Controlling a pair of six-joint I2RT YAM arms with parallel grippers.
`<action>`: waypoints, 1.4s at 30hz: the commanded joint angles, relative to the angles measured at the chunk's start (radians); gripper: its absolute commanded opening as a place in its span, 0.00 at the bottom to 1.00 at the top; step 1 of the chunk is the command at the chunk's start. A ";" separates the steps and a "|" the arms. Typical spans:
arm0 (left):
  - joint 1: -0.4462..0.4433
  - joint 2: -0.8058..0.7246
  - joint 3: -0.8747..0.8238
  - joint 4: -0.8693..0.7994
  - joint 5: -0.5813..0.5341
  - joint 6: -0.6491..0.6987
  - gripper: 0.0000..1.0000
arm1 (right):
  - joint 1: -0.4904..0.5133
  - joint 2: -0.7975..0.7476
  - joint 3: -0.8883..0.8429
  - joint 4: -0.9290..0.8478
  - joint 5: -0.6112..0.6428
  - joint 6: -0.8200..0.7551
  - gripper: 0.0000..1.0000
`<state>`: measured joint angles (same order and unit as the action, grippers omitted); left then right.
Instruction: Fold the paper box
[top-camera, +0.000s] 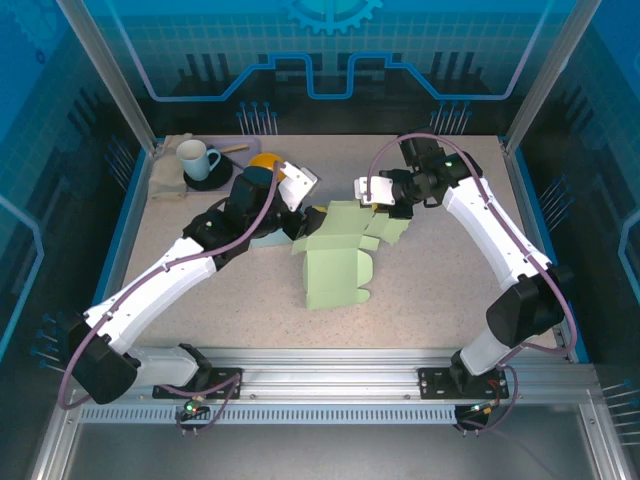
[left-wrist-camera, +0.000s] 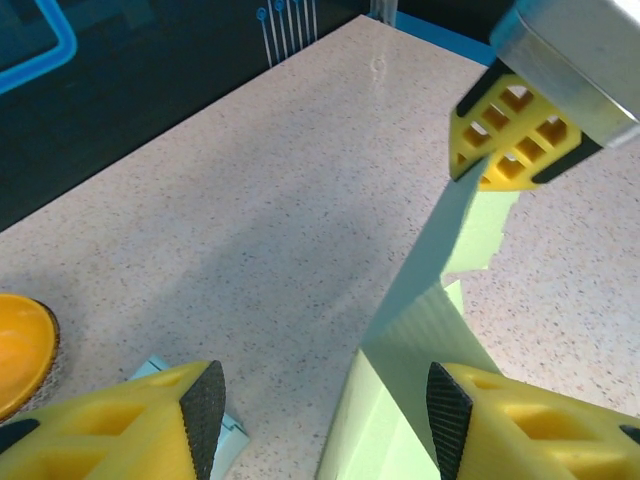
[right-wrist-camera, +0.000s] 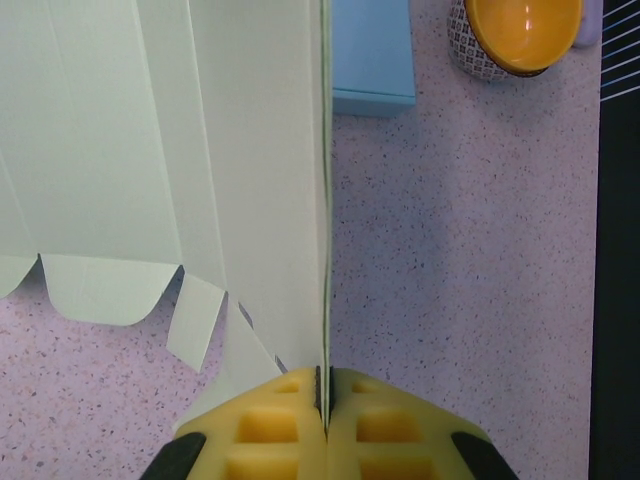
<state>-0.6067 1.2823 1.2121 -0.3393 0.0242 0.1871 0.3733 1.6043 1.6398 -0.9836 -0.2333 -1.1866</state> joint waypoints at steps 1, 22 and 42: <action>-0.013 0.014 0.024 -0.018 0.057 0.020 0.59 | 0.008 -0.018 0.041 -0.030 -0.054 0.013 0.00; -0.021 0.092 0.064 0.084 -0.076 -0.058 0.44 | 0.038 -0.061 -0.058 -0.049 -0.205 -0.038 0.00; 0.038 -0.199 -0.249 0.076 0.014 -0.485 0.55 | 0.005 0.238 0.107 -0.169 0.187 0.286 0.00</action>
<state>-0.5674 1.1076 1.0458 -0.3267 -0.0952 -0.1585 0.3798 1.7924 1.6852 -1.0561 -0.1192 -0.9680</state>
